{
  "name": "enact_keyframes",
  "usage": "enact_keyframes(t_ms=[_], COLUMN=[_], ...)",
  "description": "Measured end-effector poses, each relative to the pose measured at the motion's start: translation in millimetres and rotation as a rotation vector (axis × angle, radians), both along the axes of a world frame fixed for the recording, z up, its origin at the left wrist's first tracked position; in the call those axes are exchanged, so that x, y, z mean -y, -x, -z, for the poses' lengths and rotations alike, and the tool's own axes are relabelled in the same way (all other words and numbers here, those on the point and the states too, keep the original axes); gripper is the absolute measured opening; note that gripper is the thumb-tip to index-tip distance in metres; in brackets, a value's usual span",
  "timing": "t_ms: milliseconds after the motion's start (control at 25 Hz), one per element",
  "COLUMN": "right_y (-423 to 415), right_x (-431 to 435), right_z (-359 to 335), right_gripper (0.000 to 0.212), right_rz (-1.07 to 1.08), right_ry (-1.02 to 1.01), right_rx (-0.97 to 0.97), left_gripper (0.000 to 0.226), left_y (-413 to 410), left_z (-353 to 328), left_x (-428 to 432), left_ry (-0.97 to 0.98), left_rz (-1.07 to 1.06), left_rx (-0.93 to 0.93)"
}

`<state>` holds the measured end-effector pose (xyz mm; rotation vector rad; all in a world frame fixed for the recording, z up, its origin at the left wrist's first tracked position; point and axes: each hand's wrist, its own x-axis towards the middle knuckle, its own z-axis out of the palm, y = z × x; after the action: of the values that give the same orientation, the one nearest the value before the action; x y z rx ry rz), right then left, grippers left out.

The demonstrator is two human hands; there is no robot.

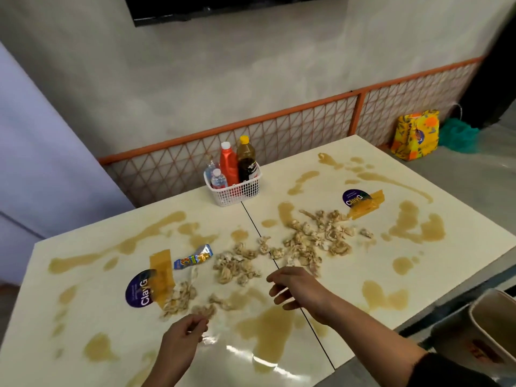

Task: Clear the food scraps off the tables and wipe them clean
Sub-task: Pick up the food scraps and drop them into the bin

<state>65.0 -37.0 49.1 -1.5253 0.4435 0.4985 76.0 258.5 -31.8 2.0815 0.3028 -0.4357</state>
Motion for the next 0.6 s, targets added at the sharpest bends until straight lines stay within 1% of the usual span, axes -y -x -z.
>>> enact_keyframes(t_ms=[160, 240, 360, 480, 600], right_y=[-13, -19, -28, -35, -39], right_x=[-36, -52, -71, -83, -92], right_z=[7, 10, 15, 19, 25], right_gripper=[0.023, 0.023, 0.023, 0.024, 0.026], right_rz=[-0.062, -0.095, -0.129, -0.154, -0.165], right_ry=[0.035, 0.055, 0.081, 0.1, 0.115], right_rx=[-0.04, -0.057, -0.086, -0.104, -0.117], left_gripper=[0.014, 0.015, 0.015, 0.019, 0.033], left_y=[-6, -11, -22, -35, -48], left_z=[15, 19, 30, 49, 57], left_x=[-40, -55, -72, -78, -71], left_ry=[-0.021, -0.064, -0.166, -0.299, -0.425], left_rz=[-0.04, -0.023, 0.074, 0.181, 0.295], left_rx=[-0.005, 0.026, 0.061, 0.149, 0.095])
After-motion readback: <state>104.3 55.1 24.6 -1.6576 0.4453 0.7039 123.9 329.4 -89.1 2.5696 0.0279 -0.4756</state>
